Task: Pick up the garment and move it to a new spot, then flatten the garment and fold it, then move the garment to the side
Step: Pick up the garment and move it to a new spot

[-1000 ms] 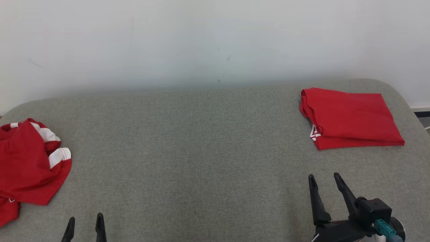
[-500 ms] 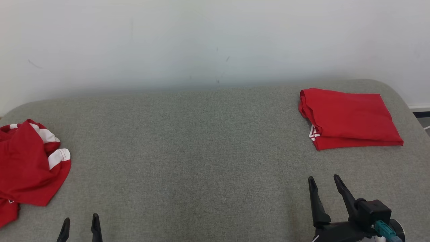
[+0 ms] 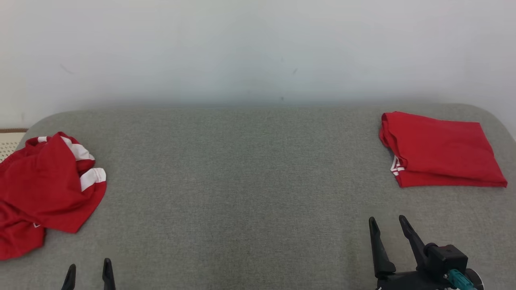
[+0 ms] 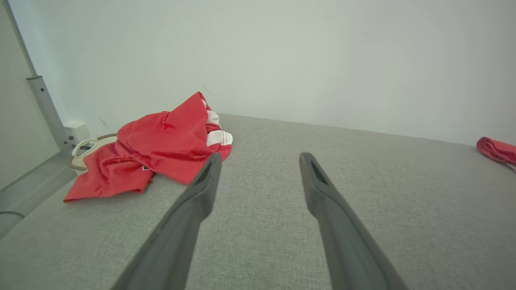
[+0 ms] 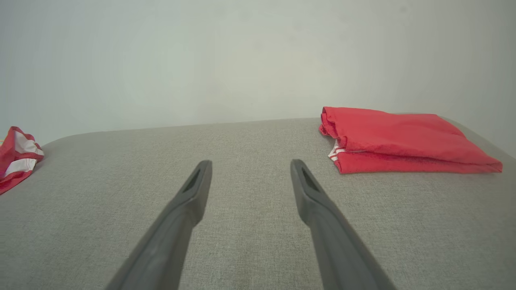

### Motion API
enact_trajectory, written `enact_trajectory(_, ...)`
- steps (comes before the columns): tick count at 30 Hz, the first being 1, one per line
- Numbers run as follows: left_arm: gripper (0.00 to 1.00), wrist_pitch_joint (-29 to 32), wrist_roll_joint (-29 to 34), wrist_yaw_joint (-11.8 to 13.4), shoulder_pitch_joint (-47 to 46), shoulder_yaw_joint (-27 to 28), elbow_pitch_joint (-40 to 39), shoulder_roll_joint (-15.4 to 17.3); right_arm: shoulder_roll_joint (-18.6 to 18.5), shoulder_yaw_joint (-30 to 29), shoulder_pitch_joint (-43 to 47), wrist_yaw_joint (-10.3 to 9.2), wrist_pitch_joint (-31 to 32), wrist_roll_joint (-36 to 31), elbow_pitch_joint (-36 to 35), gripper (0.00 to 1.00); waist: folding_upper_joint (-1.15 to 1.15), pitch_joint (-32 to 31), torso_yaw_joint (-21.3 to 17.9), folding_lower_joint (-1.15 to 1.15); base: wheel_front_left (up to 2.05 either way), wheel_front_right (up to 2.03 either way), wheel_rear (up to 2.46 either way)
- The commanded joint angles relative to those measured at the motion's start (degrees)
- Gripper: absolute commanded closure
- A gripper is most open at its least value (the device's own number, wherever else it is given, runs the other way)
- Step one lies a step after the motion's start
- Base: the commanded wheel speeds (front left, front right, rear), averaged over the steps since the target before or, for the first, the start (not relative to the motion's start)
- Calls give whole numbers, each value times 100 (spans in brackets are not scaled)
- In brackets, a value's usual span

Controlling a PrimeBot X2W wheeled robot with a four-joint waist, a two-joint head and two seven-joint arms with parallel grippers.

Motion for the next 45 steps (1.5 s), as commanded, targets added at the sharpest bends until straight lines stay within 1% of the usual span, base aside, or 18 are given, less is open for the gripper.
enact_trajectory(1, 0, 3, -39, 33, 71, 49, -6, 52, 12, 18, 68, -4, -23, 23, 14, 0, 0, -29, 241, -1, 0, 0, 0)
enact_trajectory(3, 0, 25, -52, 57, 98, 85, -22, 81, 14, 34, 67, -4, -32, 41, 44, 0, 0, -54, 397, -1, 0, 0, 0)
enact_trajectory(4, 0, 25, -52, 57, 98, 85, -22, 81, 14, 34, 67, -4, -32, 41, 44, 0, 0, -54, 397, -1, 0, 0, 0)
enact_trajectory(12, 0, 155, -83, 92, 159, 127, -76, 172, 17, 142, 65, -4, -90, 157, 178, 0, 0, -154, 1125, -1, 0, 0, 0)
enact_trajectory(16, 0, 236, -38, 108, 180, 125, -107, 237, 17, 246, 48, -5, -117, 245, 244, 0, 0, -205, 1414, -1, 0, 0, 0)
enact_trajectory(28, 0, 383, -25, 116, 275, 74, -194, 338, 17, 397, 74, -4, -164, 351, 405, 0, 0, -315, 2039, -1, 0, 0, 0)
enact_trajectory(36, 0, 419, -32, 160, 348, 82, -240, 380, 16, 469, 49, -4, -186, 410, 484, 0, 0, -395, 2252, -1, 0, 0, 0)
enact_trajectory(45, 0, 378, -113, 222, 350, 142, -205, 400, 16, 544, 2, -4, -200, 446, 542, 0, 0, -388, 2226, -1, 0, 0, 0)
